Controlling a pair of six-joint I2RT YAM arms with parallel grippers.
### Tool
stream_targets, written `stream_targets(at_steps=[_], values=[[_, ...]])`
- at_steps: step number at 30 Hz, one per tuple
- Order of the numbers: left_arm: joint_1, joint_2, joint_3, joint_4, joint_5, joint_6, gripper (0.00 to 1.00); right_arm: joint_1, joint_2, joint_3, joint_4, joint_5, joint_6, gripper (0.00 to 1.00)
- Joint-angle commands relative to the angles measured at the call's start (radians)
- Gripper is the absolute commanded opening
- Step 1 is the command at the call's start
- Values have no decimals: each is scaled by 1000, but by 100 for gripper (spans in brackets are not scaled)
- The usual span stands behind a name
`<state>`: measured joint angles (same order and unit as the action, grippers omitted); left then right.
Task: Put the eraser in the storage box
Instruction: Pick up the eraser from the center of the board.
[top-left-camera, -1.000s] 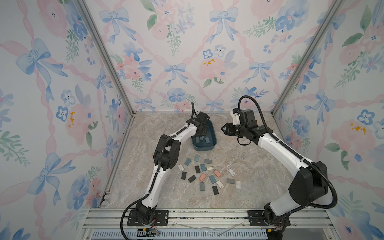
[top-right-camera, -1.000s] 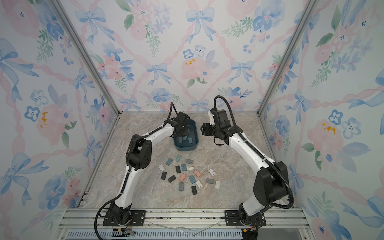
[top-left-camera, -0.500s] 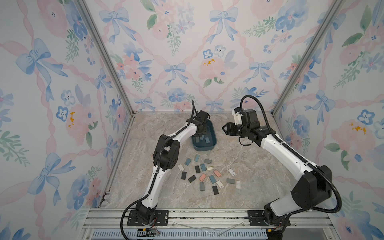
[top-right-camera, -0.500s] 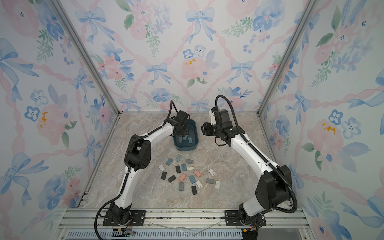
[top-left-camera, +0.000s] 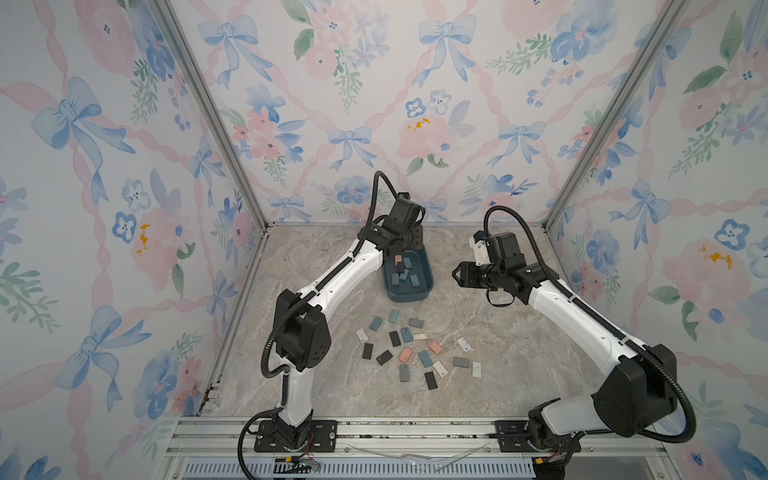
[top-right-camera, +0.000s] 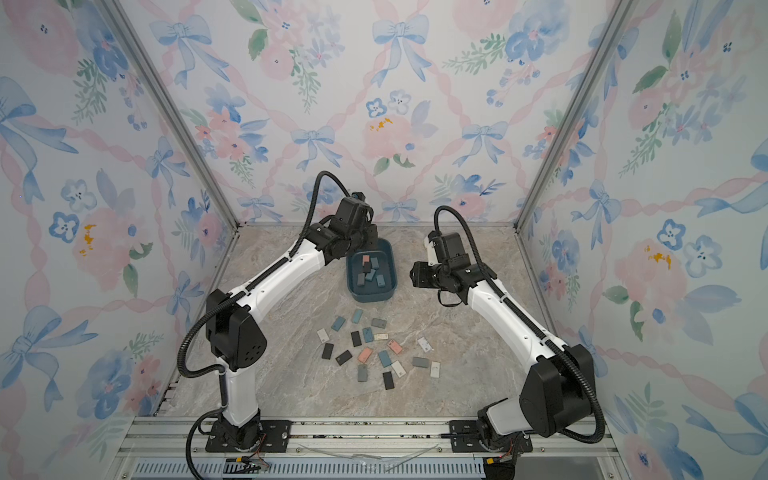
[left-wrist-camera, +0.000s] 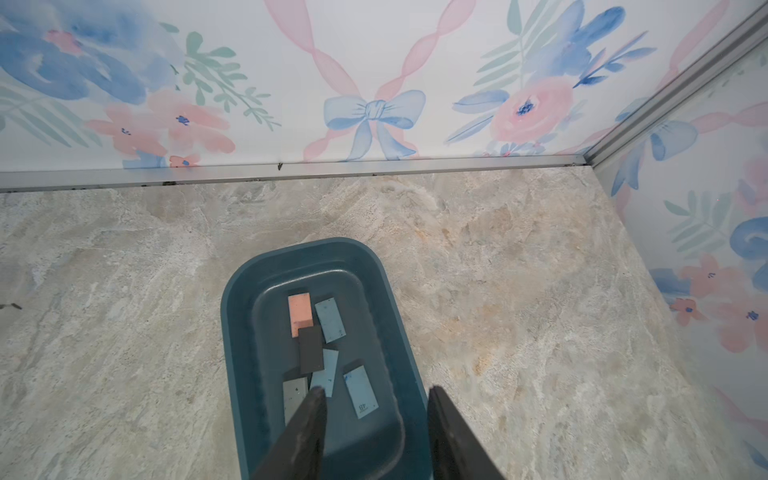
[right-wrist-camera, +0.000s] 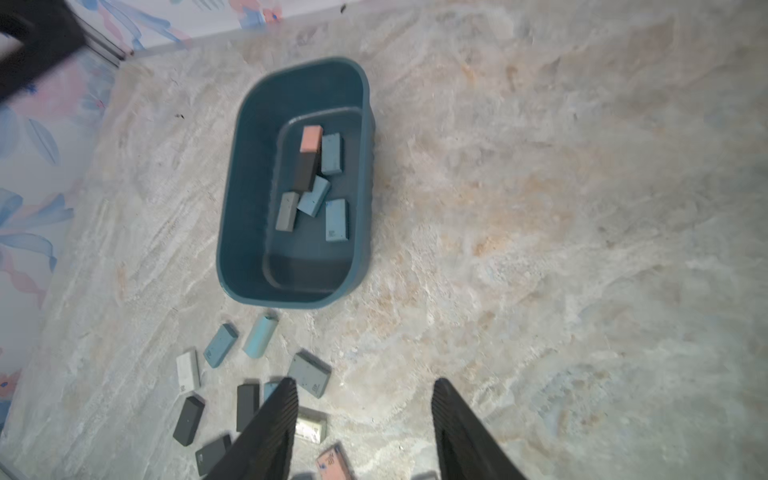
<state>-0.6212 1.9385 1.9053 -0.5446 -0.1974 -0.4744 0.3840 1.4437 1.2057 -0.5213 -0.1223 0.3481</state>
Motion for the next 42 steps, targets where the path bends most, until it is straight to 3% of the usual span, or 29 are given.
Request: stream_targets(at_steps=[1, 10, 19, 35, 42], values=[[-11, -72, -105, 41, -1, 47, 43, -2, -14, -56, -78, 18, -18, 56], [-14, -364, -490, 275, 53, 66, 43, 35, -9, -184, -150, 53, -6, 62], [-14, -557, -701, 363, 47, 63, 43, 119, 53, -252, -188, 59, 15, 68], [-14, -661, -810, 394, 2, 55, 44, 159, 110, -343, -157, 79, 55, 72], [-14, -659, -809, 395, -1, 53, 44, 163, 128, -346, -136, 96, 77, 66]])
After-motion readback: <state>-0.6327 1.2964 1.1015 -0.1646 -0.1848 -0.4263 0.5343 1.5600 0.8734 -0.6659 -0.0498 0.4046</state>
